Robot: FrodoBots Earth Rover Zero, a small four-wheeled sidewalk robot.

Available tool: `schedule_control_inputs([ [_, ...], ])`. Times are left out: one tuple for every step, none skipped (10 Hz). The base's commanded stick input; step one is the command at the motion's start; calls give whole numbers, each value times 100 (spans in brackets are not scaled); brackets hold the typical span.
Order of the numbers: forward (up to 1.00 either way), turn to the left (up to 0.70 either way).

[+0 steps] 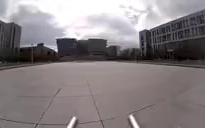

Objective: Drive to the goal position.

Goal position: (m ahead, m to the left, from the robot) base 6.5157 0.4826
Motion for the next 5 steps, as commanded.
schedule_control_inputs([
  [70,1],
  [70,1],
  [70,1],
  [70,1],
  [70,1],
])
